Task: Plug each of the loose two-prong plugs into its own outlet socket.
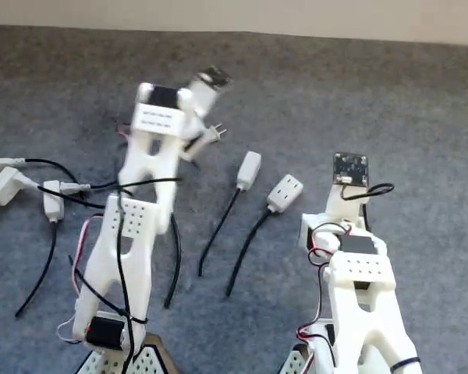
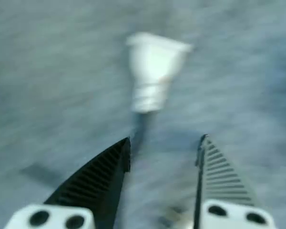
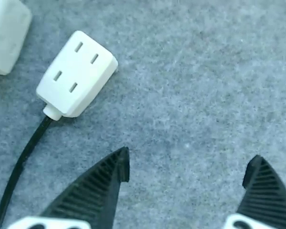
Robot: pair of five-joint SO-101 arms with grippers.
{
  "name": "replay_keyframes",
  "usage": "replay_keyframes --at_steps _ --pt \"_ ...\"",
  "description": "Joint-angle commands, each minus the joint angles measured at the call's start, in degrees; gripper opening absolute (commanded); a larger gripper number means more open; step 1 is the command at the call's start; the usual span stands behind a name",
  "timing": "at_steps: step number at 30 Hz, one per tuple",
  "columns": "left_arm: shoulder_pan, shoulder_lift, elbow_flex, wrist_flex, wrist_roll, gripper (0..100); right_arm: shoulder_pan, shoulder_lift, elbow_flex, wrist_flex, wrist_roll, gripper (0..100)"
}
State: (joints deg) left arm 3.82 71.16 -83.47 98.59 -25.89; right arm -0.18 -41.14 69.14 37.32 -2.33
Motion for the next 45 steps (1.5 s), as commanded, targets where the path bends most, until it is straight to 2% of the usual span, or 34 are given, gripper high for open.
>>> replay_keyframes --at_steps 1,7,12,16,25,29,38,43,45 --pt "-0.4 -6.4 -0.7 2.2 -0.2 22 -0.7 -1.4 -0.3 -0.9 -0.1 36.5" --pt "7.5 -13.5 -0.3 2.6 3.9 25 -0.7 -1.4 -0.3 -0.9 -0.1 36.5" --pt "15.9 -17.0 6.2 2.5 4.3 26 -0.7 -1.4 -0.3 -0.9 -0.1 36.5" --pt "19.2 -17.2 8.9 2.2 4.1 26 -0.7 -1.4 -0.3 -0.9 -0.1 36.5" --pt "17.5 -12.4 9.9 -1.9 4.0 26 -0.6 -1.4 -0.3 -0.9 -0.1 36.5" --pt "14.0 -9.1 9.7 -3.2 4.0 26 -0.6 -1.4 -0.3 -0.9 -0.1 36.5" --pt "6.5 -10.4 8.7 -2.6 0.8 25 -0.6 -1.4 -0.3 -0.9 -0.1 36.5" --pt "8.4 -11.5 7.3 -0.8 1.2 26 -0.6 -1.4 -0.3 -0.9 -0.1 36.5" --pt "9.7 -11.6 6.9 0.1 4.3 27 -0.6 -1.4 -0.3 -0.9 -0.1 36.5"
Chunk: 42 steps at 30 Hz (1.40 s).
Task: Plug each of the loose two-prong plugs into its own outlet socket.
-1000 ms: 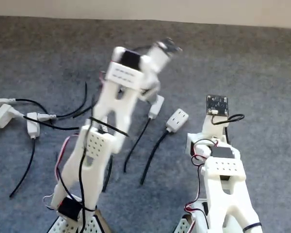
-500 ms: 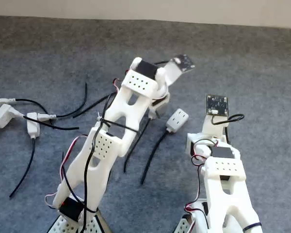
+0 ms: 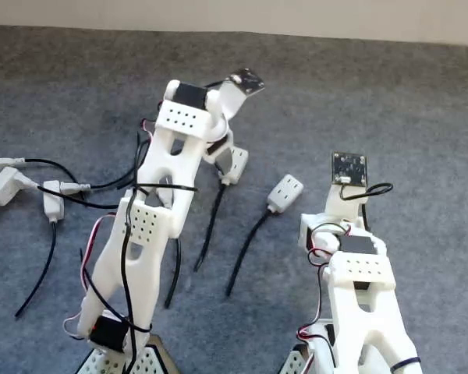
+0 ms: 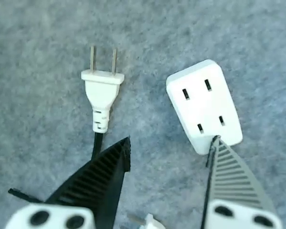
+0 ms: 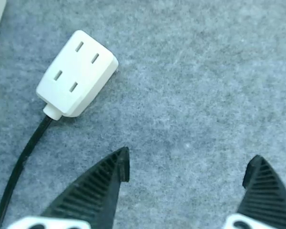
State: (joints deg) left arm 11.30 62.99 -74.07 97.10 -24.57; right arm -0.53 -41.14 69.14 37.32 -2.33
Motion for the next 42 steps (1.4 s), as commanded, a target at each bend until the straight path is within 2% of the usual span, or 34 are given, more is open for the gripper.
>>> replay_keyframes --at_steps 1,5,17,22,27,30,34,37,42 --pt "2.8 -3.6 -2.7 1.7 5.7 29 -0.2 -1.4 -0.3 -0.9 -0.1 36.5" --pt "4.0 -3.4 -4.2 2.0 12.0 36 -0.2 -1.4 -0.3 -0.9 -0.1 36.5" --pt "3.9 -0.1 -4.0 0.7 12.4 33 -0.2 -1.4 -0.3 -0.9 -0.1 36.5" --pt "4.9 5.5 -4.3 -2.9 12.3 22 -0.2 -1.4 -0.3 -0.9 -0.1 36.5" --pt "5.1 5.5 -4.4 -2.3 12.0 13 -0.2 -1.4 -0.3 -0.9 -0.1 36.5" --pt "2.1 3.3 -7.7 0.0 12.3 0 -0.2 -1.3 -0.3 -0.9 -0.1 36.5" --pt "-1.3 -2.7 -10.3 4.7 12.4 0 -0.3 -1.3 -0.3 -0.9 -0.1 36.5" --pt "-4.2 -13.2 -2.4 4.8 11.1 0 -0.3 -1.3 -0.3 -0.9 -0.1 36.5" --pt "-4.6 -37.8 29.5 4.7 -7.6 0 -0.3 -1.3 -0.3 -0.9 -0.1 36.5"
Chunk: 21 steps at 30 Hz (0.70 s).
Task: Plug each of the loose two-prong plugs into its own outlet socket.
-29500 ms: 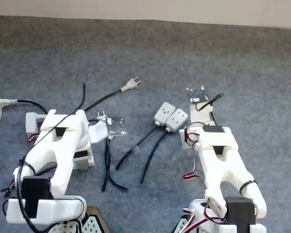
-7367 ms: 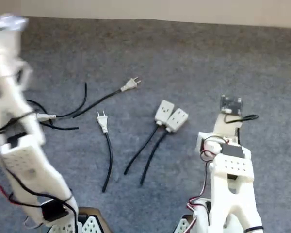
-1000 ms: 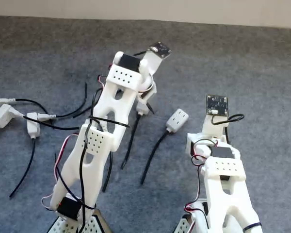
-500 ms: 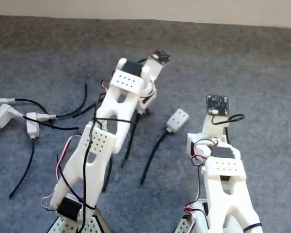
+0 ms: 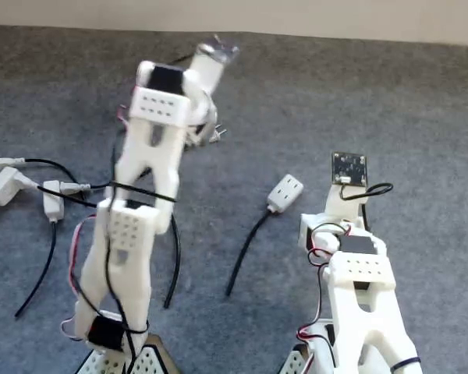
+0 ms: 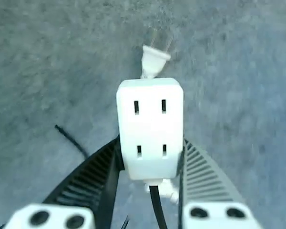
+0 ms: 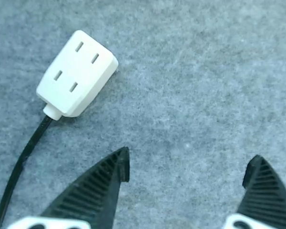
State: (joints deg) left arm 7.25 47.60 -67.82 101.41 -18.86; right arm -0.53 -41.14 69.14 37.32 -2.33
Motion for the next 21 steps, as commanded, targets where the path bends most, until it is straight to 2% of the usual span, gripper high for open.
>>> replay_keyframes --at_steps 1,3,7,10,12,15,21 --pt "-0.7 -27.8 30.2 0.4 -17.7 0 -0.3 -1.3 -0.3 -0.9 -0.1 36.5" --pt "-1.0 -38.5 42.9 0.4 -25.4 0 -0.7 -1.3 -0.3 -0.9 -0.1 36.5" --pt "-6.7 -56.6 67.7 0.2 -38.8 0 -0.8 -1.3 -0.2 -0.8 -0.1 36.5" --pt "-12.6 -64.7 86.4 -6.9 -46.0 0 -0.8 -1.3 -0.2 -0.8 -0.1 36.5" --pt "-16.1 -68.4 97.3 -13.6 -49.8 0 -0.9 -1.3 -0.2 -0.7 -0.1 36.5" --pt "-17.5 -72.0 110.6 -20.0 -54.6 0 -0.9 -1.3 -0.2 -0.7 0.0 36.5" --pt "-17.3 -74.2 124.4 -29.5 -57.7 0 -3.1 -1.2 0.0 0.8 2.4 36.5"
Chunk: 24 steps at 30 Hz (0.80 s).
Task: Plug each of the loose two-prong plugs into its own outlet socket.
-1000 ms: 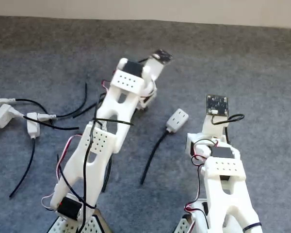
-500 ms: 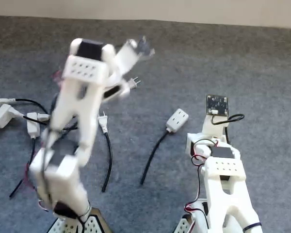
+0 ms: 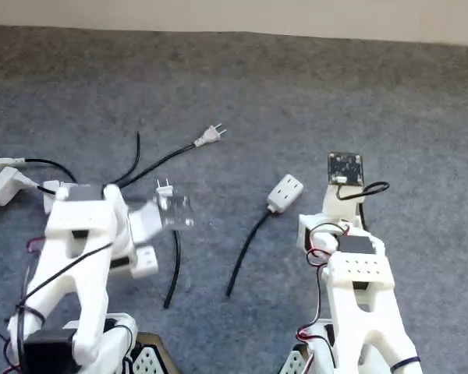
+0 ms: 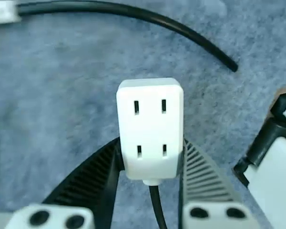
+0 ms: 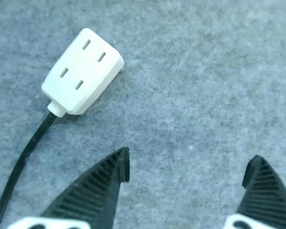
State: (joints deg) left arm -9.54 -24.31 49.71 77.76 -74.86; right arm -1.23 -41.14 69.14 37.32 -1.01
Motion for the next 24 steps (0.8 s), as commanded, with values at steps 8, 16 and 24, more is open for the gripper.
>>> replay_keyframes --at_steps 8,16,24 --pt "-0.9 -2.7 11.0 -9.4 -1.4 12 -3.6 -1.2 -0.1 1.3 1.3 36.5" --pt "-3.5 -8.7 0.5 10.3 -7.3 26 -3.6 -1.2 0.0 1.3 1.4 36.5" --pt "-13.8 -15.0 -9.9 13.1 -8.4 22 -9.0 -1.0 -4.9 10.2 5.5 36.5"
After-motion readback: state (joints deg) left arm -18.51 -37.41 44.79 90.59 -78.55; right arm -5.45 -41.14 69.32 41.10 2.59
